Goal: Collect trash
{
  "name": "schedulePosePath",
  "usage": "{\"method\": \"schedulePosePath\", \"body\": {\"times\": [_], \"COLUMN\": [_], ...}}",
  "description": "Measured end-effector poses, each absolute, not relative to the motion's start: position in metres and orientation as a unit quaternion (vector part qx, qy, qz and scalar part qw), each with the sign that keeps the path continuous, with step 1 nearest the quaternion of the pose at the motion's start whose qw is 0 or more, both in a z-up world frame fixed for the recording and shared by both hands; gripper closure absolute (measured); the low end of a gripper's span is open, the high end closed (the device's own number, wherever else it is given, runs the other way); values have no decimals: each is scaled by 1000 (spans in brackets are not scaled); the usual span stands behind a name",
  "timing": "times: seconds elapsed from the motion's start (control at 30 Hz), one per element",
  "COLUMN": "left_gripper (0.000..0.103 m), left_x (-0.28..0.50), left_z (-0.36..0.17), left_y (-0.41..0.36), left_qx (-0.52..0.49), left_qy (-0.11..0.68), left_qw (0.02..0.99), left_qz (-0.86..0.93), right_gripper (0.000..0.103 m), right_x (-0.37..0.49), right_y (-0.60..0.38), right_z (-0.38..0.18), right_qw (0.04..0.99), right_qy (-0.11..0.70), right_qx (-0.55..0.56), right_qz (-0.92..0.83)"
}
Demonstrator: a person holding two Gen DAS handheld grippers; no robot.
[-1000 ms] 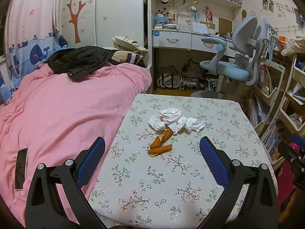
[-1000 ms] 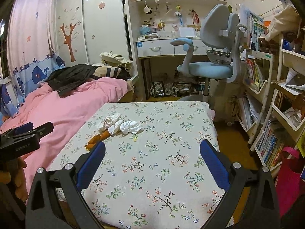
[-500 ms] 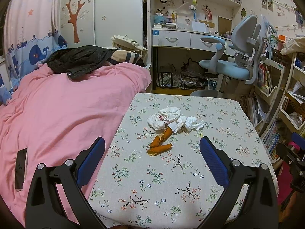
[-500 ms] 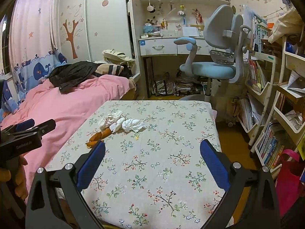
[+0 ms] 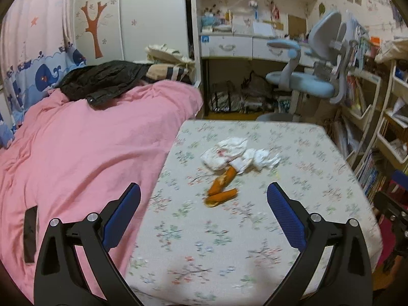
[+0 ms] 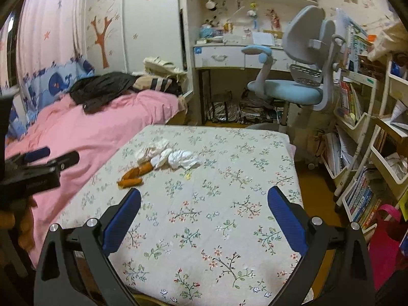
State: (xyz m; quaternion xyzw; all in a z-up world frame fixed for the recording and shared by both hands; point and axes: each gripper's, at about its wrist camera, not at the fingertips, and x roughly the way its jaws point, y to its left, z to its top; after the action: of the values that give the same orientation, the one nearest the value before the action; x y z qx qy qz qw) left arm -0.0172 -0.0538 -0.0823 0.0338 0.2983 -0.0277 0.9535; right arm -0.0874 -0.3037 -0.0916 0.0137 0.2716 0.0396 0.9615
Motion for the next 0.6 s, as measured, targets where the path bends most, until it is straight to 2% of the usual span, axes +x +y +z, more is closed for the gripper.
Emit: {"method": "schedulePosePath", "body": {"times": [0.23, 0.37, 0.47, 0.5, 0.6], "left_gripper": [7, 9, 9, 11, 25], "left_x": [13, 37, 50, 55, 77], "left_z": [-105, -131, -138, -141, -155], "left_y": [-7, -11, -34, -40, -49], "left_qx": [-1, -1, 39, 50, 57], "left_qy": [342, 386, 381, 384, 409], "left_qw": [940, 922, 923, 921, 909], "left_qz": [6, -9, -39, -44, -51], "right_gripper": [7, 7, 7, 7, 8], "right_x": [-80, -78, -78, -78, -79], "right_y": [-292, -295, -297, -299, -302], "right_z": [-100, -103, -104, -103, -103], "right_qw": [954, 950, 949, 949, 949], "right_qy": [296, 308, 312, 311, 312], "right_qx": [-11, -6, -3, -1, 0], "right_qz": [48, 48, 50, 51, 50]}}
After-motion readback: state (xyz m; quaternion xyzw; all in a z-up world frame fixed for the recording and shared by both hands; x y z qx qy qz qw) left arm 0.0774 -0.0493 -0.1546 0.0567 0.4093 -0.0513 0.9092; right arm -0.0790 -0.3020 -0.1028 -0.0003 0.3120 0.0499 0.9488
